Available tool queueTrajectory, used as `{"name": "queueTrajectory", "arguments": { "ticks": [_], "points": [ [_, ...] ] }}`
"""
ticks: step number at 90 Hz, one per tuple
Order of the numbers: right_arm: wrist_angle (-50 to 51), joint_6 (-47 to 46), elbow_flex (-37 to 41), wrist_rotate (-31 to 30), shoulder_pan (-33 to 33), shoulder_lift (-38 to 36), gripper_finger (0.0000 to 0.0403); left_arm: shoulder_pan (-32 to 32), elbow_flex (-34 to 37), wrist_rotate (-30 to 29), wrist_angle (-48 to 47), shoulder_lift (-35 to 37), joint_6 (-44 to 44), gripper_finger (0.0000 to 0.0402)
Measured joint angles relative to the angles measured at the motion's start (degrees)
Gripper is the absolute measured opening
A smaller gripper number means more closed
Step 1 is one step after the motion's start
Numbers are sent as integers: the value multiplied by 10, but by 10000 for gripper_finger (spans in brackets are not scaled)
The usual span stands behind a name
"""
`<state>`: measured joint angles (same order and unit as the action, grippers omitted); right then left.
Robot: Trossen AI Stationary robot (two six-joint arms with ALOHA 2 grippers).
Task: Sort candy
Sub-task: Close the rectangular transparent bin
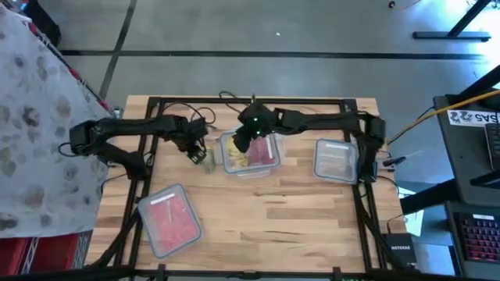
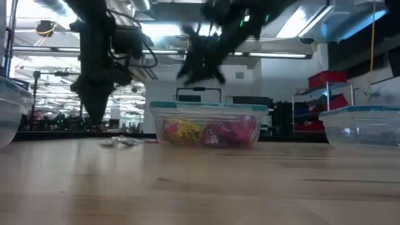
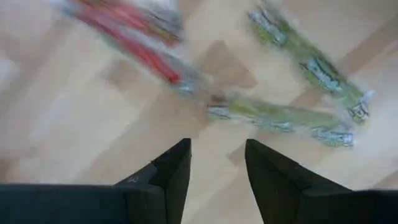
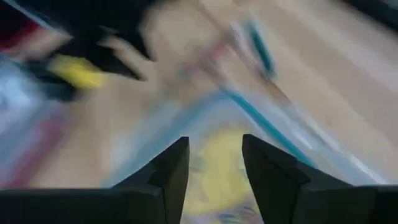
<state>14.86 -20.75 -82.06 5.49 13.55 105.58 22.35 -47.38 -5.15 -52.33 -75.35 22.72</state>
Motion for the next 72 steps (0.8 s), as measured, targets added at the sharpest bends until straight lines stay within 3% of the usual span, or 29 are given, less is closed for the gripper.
{"name": "queueTrajectory", "arguments": {
  "ticks": [9,20,28,37,61,72],
  "points": [
    [93,8,2,-10,-6,-37,138,3,-15,13,6,37,-1,136],
    [229,33,4,12,-21,-77,138,7,-18,62,103,53,11,136],
    [317,61,3,35,-39,-98,138,11,-18,127,195,39,6,136],
    [364,60,17,13,-57,-100,138,14,-18,176,270,-1,-4,136],
    [326,-53,42,-40,-89,-102,138,49,-22,101,389,-98,-35,136],
    [332,-73,42,-64,-115,-108,138,70,-43,92,376,-99,-32,136]
  ]
}}
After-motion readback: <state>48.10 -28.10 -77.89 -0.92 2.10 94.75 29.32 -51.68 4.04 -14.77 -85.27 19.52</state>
